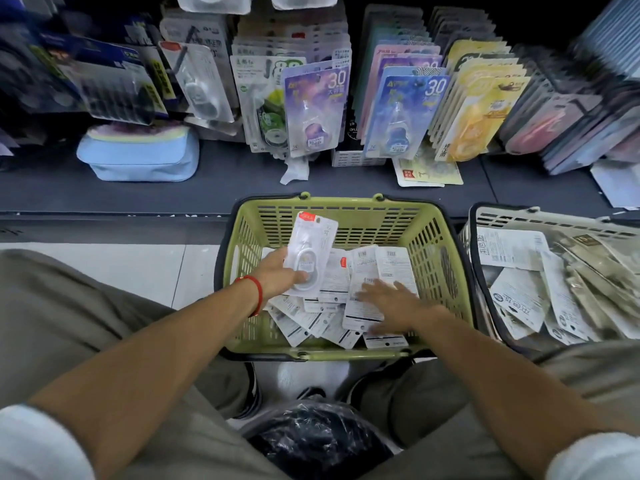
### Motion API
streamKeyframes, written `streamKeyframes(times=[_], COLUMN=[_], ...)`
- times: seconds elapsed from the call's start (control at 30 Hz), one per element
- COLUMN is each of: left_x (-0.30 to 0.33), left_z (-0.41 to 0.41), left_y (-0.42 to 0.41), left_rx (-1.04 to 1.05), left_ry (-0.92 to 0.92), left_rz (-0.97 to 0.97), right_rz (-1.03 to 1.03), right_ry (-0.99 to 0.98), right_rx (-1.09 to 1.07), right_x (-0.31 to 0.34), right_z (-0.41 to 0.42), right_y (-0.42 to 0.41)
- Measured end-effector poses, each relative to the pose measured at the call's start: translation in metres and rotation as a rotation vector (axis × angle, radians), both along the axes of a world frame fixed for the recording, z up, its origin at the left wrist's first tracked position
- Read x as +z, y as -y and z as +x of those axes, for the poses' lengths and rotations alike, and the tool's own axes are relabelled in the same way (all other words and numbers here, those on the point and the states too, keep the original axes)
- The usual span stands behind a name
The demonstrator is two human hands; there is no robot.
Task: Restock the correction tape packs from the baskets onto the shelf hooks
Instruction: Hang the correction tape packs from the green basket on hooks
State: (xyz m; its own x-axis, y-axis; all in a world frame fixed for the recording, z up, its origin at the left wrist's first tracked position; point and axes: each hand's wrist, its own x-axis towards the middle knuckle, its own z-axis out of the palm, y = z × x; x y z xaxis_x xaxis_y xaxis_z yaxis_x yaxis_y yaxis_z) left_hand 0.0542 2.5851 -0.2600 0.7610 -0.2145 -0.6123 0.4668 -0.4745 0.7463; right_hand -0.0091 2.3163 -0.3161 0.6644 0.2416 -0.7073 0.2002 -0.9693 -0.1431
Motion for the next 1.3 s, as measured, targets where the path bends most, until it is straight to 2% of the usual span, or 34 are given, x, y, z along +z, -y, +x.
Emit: streamKeyframes(times=[0.07,0.13,0.17,0.3,0.4,0.47,0.53,0.6,0.67,0.73,0.8,0.83,0.9,1.0,1.13,1.23,1.3], left_x=[0.0,0.0,0.0,0.005,0.009,0.011,0.008,0.002,0.0,-0.001,-0.004,-0.005,-0.006,-0.005,0.0,0.003,0.005], left_z=[0.0,0.0,-0.001,0.0,0.001,-0.002,-0.005,-0.009,-0.012,-0.011,-0.008,-0.006,-0.003,-0.001,0.003,0.005,0.006], left_y=[-0.005,-0.004,-0.002,0.007,0.012,0.013,0.013,0.012,0.014,0.011,0.002,-0.002,-0.009,-0.01,-0.005,-0.001,0.001], left_rx=[0.016,0.037,0.061,0.171,0.235,0.181,0.099,0.101,0.104,0.139,0.196,0.218,0.253,0.306,0.349,0.386,0.398], left_ry=[0.005,-0.001,-0.014,-0.053,-0.136,-0.265,-0.355,-0.398,-0.387,-0.367,-0.375,-0.383,-0.388,-0.375,-0.337,-0.306,-0.266], left_rz=[0.006,0.002,-0.001,-0.01,-0.052,-0.174,-0.296,-0.378,-0.378,-0.333,-0.297,-0.283,-0.263,-0.265,-0.287,-0.299,-0.315], right_rz=[-0.063,-0.017,0.061,0.492,0.773,0.993,1.089,1.057,0.858,0.413,0.049,-0.031,-0.063,-0.053,0.127,0.167,0.281], right_ry=[-0.025,0.052,0.086,0.208,0.176,0.109,0.167,0.304,0.416,0.433,0.231,0.125,0.054,0.109,0.095,0.338,0.609], right_rx=[0.125,0.125,0.057,-0.478,-0.782,-0.931,-0.975,-1.031,-1.038,-0.763,-0.425,-0.333,-0.269,-0.242,-0.365,-0.452,-0.608], right_x=[-0.011,-0.006,0.003,0.052,0.076,0.079,0.072,0.055,0.035,0.012,-0.013,-0.024,-0.036,-0.044,-0.023,0.017,0.046], right_z=[-0.013,-0.01,-0.005,0.026,0.04,0.044,0.045,0.046,0.043,0.036,0.022,0.017,0.011,0.013,0.019,0.028,0.039], right_y=[-0.007,-0.017,-0.021,-0.01,0.003,-0.003,-0.016,-0.024,-0.019,0.002,0.022,0.029,0.032,0.033,0.037,0.036,0.039])
